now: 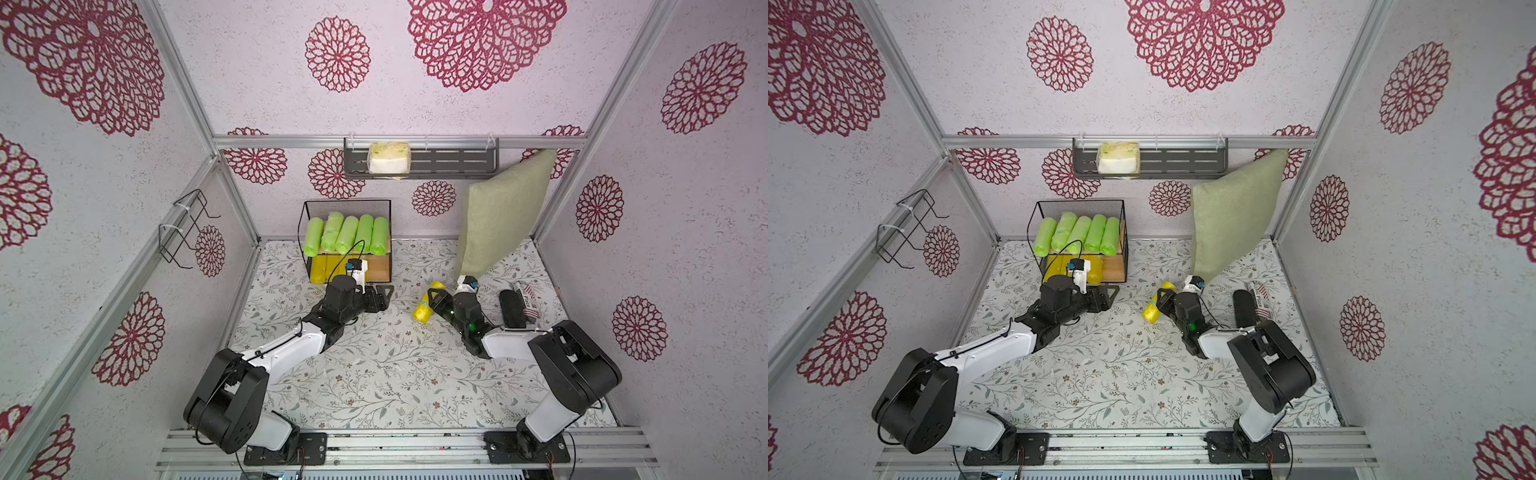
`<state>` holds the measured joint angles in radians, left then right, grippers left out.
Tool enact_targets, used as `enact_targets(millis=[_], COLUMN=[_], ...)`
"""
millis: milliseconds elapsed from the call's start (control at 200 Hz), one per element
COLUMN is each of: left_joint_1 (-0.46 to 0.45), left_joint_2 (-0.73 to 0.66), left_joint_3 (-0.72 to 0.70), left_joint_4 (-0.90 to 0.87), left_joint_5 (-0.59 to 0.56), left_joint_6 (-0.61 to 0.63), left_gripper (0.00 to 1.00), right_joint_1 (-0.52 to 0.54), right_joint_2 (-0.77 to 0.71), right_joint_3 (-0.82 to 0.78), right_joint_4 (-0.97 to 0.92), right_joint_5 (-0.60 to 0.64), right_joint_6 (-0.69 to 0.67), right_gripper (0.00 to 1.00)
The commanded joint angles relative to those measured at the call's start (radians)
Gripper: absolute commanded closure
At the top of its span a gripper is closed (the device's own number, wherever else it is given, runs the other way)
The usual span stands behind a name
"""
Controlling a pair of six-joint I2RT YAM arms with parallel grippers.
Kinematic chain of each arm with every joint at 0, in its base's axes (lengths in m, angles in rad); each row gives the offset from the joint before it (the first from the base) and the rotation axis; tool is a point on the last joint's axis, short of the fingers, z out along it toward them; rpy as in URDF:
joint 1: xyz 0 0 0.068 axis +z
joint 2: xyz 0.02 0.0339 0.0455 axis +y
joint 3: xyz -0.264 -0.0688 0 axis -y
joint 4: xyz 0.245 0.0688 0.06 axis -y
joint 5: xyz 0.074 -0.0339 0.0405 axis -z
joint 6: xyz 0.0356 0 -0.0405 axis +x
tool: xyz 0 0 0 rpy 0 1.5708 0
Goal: Sort the rolls of trash bags by color and place them on the shelf
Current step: Pick up the roll of trash bags from the center of the board.
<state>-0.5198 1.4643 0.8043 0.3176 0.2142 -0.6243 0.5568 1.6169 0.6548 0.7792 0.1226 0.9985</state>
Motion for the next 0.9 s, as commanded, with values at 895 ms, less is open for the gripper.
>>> enact_targets(millis=[895], left_joint_1=[-0.037], left_joint_2=[0.222], left_joint_3=[0.090], left_joint_4=[0.467], left_joint_5=[0.443], left_joint_6=[-0.368], left_gripper=[0.51], right_joint_1=[0.055], right_joint_2=[-0.209], right_joint_3=[0.032], right_joint_4=[0.237], right_joint_5=[-0.055], right_joint_6=[0.127], right_gripper=[0.57])
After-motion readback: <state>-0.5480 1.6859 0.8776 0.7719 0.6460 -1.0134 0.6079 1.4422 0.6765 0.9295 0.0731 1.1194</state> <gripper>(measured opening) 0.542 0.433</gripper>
